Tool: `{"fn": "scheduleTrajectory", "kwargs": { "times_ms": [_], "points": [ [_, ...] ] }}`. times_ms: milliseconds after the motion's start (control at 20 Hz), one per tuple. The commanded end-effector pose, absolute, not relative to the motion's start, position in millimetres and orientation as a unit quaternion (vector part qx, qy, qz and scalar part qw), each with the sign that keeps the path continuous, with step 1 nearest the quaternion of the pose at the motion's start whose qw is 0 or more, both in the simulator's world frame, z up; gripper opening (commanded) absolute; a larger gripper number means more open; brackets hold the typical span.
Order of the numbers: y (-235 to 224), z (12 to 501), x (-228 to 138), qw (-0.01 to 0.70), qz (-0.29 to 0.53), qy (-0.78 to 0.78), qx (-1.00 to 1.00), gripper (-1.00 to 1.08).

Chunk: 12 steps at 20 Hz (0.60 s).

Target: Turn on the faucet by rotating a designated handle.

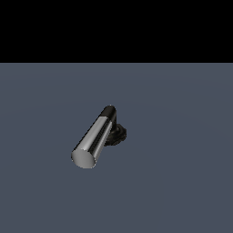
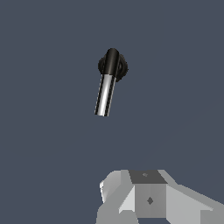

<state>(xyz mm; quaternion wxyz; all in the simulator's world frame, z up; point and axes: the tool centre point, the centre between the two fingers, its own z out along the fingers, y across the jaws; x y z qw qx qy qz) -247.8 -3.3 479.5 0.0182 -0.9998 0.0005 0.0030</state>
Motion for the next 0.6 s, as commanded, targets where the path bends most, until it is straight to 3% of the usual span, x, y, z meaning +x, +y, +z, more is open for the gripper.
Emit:
{"fn": "scheduleTrajectory", "kwargs": {
  "times_ms": [0, 550],
  "points": [
    [-3, 480, -248, 0.018, 0.003, 0.0, -1.0, -1.0],
    [6, 451, -246, 0.017, 0.003, 0.005, -1.0, -1.0]
  ]
}}
